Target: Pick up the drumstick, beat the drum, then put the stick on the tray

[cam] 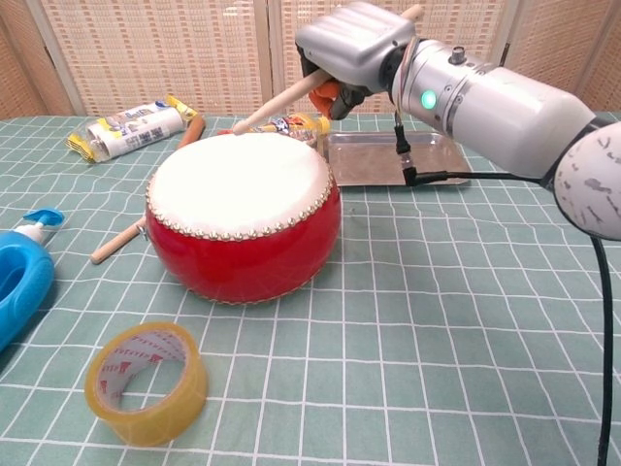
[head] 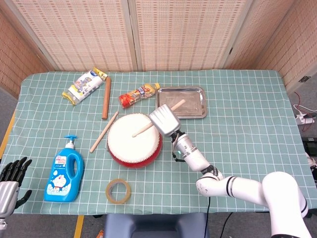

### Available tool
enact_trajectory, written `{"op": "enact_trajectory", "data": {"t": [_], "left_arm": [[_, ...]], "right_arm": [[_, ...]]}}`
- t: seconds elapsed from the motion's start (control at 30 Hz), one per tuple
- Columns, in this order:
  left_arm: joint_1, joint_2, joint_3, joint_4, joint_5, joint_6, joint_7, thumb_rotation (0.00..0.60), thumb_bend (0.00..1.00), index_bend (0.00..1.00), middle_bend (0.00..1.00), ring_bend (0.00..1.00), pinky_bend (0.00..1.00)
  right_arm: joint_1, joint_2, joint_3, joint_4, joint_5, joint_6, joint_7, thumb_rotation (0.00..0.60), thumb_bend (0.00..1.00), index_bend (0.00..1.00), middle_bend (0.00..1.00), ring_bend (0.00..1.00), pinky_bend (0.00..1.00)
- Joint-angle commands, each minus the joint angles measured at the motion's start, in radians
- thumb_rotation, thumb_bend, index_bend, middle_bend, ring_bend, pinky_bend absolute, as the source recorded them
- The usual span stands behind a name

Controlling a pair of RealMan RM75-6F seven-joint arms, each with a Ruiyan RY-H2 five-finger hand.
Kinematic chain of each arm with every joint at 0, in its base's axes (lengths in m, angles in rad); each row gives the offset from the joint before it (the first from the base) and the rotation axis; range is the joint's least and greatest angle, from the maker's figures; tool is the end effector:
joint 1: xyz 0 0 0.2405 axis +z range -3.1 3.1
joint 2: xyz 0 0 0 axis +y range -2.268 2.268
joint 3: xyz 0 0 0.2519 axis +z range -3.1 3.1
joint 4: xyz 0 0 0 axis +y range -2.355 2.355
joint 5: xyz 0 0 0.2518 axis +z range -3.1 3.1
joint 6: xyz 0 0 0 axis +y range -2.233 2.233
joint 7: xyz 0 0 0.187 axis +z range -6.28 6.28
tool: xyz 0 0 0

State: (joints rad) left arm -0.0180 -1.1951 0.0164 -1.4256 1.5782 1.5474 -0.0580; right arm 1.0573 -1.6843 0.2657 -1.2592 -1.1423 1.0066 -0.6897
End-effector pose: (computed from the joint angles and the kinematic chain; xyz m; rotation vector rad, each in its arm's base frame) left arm -0.3584 0.1892 0.1072 -1.4312 -0.8783 -0.8538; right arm 0.0015 -0.4479 -0.0716 1.9055 -0.2599 0.9493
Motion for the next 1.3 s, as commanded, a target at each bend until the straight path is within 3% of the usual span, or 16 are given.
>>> {"op": "enact_trajectory", "data": {"t": [0.03, 0.2, 0.33, 0.47, 0.83, 1.17, 1.3], "left_arm": [[-0.001, 0.000, 0.000, -0.002, 0.000, -0.002, 0.004, 0.600, 0.23, 0.00, 0.00, 0.00, 0.00], [-0.001, 0.001, -0.001, -0.004, -0.004, -0.003, 0.006, 0.600, 0.23, 0.00, 0.00, 0.00, 0.00], [0.001, 0.001, -0.001, -0.003, -0.006, 0.000, 0.004, 0.600, 0.23, 0.00, 0.00, 0.00, 0.00], [0.001, 0.001, -0.001, -0.001, -0.003, 0.003, 0.001, 0.600, 0.23, 0.00, 0.00, 0.00, 0.00], [0.001, -0.006, 0.002, 0.008, -0.007, -0.004, -0.003, 0.600, 0.23, 0.00, 0.00, 0.00, 0.00], [0.003, -0.003, -0.001, 0.008, -0.005, 0.004, -0.004, 0.600, 0.23, 0.00, 0.00, 0.00, 0.00], [0.001, -0.003, 0.001, 0.005, -0.004, 0.001, -0.001, 0.600, 0.23, 0.00, 0.00, 0.00, 0.00]], "right_arm": [[0.005, -0.008, -0.066, 0.071, -0.020, -0.026, -0.132, 0.600, 0.62, 1.00, 1.00, 1.00, 1.00], [0.005, -0.022, -0.071, 0.105, -0.019, -0.022, -0.173, 0.600, 0.63, 1.00, 1.00, 1.00, 1.00], [-0.005, -0.023, -0.007, 0.064, -0.036, 0.033, -0.031, 0.600, 0.66, 1.00, 1.00, 1.00, 1.00], [-0.013, -0.026, 0.026, 0.049, -0.046, 0.064, 0.048, 0.600, 0.67, 1.00, 1.00, 1.00, 1.00], [-0.012, -0.082, -0.074, 0.180, -0.028, -0.028, -0.113, 0.600, 0.68, 1.00, 1.00, 1.00, 1.00], [-0.024, -0.075, 0.058, 0.093, -0.062, 0.085, 0.151, 0.600, 0.69, 1.00, 1.00, 1.00, 1.00], [-0.028, -0.075, 0.022, 0.123, -0.053, 0.038, 0.119, 0.600, 0.69, 1.00, 1.00, 1.00, 1.00]]}}
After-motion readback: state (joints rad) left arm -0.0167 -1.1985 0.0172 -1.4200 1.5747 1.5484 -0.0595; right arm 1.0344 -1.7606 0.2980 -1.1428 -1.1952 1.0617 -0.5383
